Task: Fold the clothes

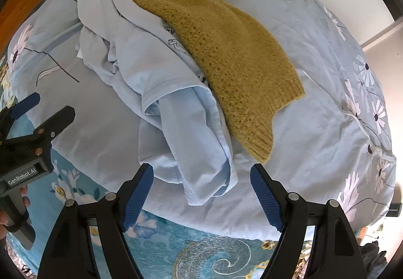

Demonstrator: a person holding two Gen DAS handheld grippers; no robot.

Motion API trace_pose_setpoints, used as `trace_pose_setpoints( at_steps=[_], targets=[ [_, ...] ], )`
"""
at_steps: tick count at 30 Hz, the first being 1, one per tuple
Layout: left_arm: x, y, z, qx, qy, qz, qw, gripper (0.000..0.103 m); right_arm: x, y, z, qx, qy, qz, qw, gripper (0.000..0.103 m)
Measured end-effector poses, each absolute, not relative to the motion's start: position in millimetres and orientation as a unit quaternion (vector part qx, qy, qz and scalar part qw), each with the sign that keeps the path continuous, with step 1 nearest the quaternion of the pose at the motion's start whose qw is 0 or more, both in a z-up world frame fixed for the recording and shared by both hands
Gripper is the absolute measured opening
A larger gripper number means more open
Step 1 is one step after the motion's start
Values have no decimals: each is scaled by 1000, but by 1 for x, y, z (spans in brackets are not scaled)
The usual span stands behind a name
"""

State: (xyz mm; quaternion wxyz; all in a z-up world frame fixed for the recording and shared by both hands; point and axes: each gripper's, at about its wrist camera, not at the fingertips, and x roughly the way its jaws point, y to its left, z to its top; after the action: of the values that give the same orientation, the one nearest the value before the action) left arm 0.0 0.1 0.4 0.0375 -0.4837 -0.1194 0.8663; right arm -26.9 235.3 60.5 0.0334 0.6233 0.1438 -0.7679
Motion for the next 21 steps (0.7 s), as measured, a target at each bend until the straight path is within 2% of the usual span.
trace_pose_setpoints(
  at_steps=[14,21],
  targets=[
    [5,5,0,-486,-134,862,51,103,-26,243,52,627,130,-767,27,80],
    [4,10,11,-480,-108,870,41,103,-21,240,53,626,129,-768,30,80]
  ],
)
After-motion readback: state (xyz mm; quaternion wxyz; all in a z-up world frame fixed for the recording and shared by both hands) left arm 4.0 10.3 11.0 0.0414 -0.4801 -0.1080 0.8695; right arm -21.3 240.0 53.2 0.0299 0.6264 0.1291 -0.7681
